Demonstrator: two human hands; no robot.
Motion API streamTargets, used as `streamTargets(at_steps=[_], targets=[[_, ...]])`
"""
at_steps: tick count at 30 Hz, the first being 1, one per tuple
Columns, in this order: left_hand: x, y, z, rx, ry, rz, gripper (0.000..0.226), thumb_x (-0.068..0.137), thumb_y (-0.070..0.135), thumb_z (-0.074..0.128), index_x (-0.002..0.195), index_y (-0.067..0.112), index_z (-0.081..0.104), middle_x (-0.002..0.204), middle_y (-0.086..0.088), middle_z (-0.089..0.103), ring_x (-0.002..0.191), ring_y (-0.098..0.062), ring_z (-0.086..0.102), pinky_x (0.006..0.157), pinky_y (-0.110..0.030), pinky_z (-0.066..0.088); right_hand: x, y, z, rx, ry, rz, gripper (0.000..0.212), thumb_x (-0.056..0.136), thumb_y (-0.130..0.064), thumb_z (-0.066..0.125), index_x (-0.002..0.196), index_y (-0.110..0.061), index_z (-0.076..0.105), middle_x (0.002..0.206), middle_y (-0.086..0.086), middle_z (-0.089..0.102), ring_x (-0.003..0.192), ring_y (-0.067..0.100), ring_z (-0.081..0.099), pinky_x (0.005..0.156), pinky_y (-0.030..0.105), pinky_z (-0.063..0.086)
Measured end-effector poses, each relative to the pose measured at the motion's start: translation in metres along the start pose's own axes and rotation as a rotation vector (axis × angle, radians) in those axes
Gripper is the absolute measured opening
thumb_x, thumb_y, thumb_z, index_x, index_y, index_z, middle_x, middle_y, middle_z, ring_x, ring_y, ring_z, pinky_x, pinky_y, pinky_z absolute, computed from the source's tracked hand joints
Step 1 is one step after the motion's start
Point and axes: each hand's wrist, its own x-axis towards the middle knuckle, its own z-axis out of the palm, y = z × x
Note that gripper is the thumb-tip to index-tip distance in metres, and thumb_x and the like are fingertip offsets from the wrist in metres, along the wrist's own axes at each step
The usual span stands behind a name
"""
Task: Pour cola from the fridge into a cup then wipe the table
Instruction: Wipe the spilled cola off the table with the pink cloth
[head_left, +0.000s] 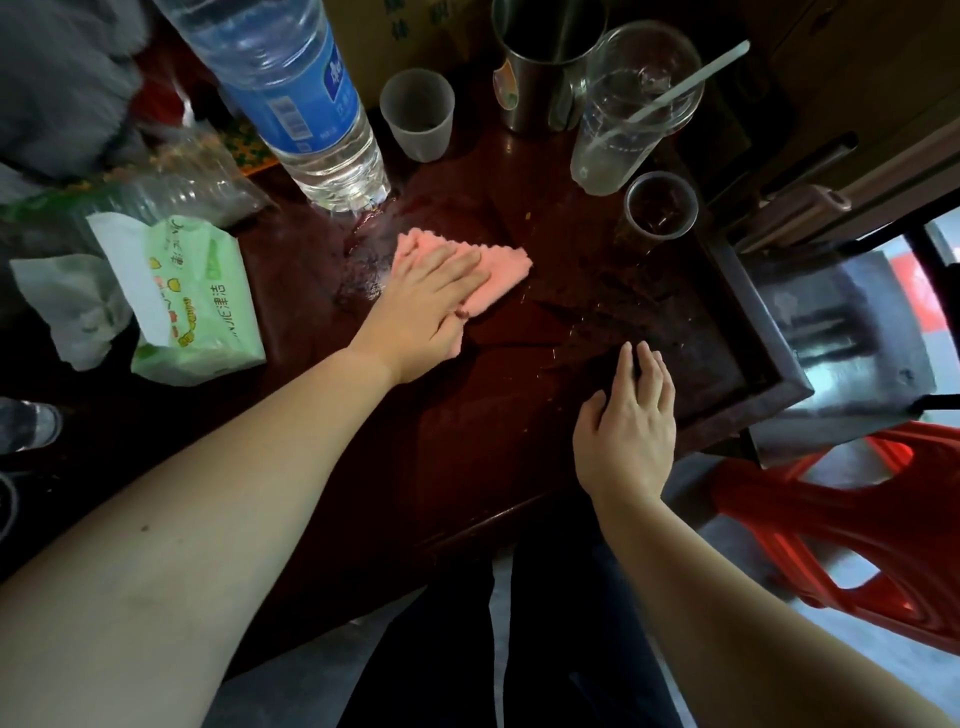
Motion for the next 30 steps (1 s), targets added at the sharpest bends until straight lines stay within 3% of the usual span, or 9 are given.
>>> streamTargets(at_steps=[4,8,12,17,21,25,30], targets=[[-0.019,0.012,-0.003,0.066,0.046,-0.074,0.059,0.092,0.035,0.026,0.148,0.018,0.034,0.156,-0.002,0.028,0.147,-0.020,0.014,0.120,-0.043,-0.004,-0.001,-0.001,-0.001,0.004,-0.005,0.013,0.055,0.094,-0.025,0.035,0.146,-0.009,0.028,0.153,0.008,0.027,0.143,0.021,0.016,0.115,0.035,0.018],[-0.090,0.031,0.012,-0.081,0.266,-0.451,0.061,0.095,0.041,0.026,0.148,0.011,0.034,0.156,-0.010,0.027,0.146,-0.028,0.017,0.116,-0.048,0.012,-0.002,-0.002,-0.003,0.016,-0.011,0.009,0.055,0.095,-0.027,0.034,0.146,-0.008,0.028,0.153,0.009,0.028,0.142,0.022,0.019,0.116,0.039,0.022],[-0.150,0.028,0.032,-0.004,0.255,-0.709,0.060,0.095,0.037,0.032,0.148,0.008,0.032,0.156,-0.014,0.026,0.145,-0.034,0.018,0.114,-0.056,0.015,-0.008,-0.013,-0.010,-0.007,0.008,-0.040,0.059,0.097,-0.033,0.039,0.147,-0.005,0.024,0.154,0.015,0.022,0.143,0.029,0.017,0.117,0.045,0.016],[-0.160,0.028,0.048,0.071,0.219,-0.741,0.060,0.099,0.037,0.031,0.151,0.008,0.024,0.159,-0.012,0.018,0.147,-0.029,0.012,0.118,-0.051,0.007,0.008,-0.085,-0.012,0.046,-0.057,-0.445,0.053,0.093,-0.034,0.050,0.135,-0.002,0.044,0.143,0.021,0.037,0.134,0.037,0.032,0.112,0.045,0.028],[-0.159,0.023,0.051,0.047,0.235,-0.745,0.062,0.096,0.039,0.025,0.151,0.011,0.021,0.160,-0.008,0.016,0.148,-0.025,0.008,0.119,-0.046,0.006,0.040,-0.160,0.017,0.008,-0.145,-0.386,0.064,0.095,-0.048,0.041,0.141,-0.004,0.034,0.150,0.020,0.028,0.139,0.033,0.022,0.114,0.040,0.015],[-0.158,0.022,0.053,0.058,0.245,-0.752,0.064,0.095,0.039,0.026,0.152,0.012,0.019,0.160,-0.006,0.014,0.148,-0.023,0.006,0.119,-0.045,0.005,0.040,-0.177,0.048,-0.171,-0.113,-0.299,0.067,0.097,-0.047,0.033,0.148,-0.006,0.016,0.156,0.020,0.014,0.144,0.032,0.010,0.118,0.040,0.004],[-0.156,0.022,0.053,0.047,0.283,-0.757,0.062,0.094,0.037,0.031,0.150,0.011,0.024,0.159,-0.006,0.019,0.147,-0.023,0.011,0.119,-0.046,0.007,0.038,-0.165,0.050,-0.220,-0.095,-0.397,0.064,0.095,-0.042,0.038,0.148,-0.011,0.022,0.154,0.020,0.018,0.140,0.035,0.019,0.115,0.042,0.015]])
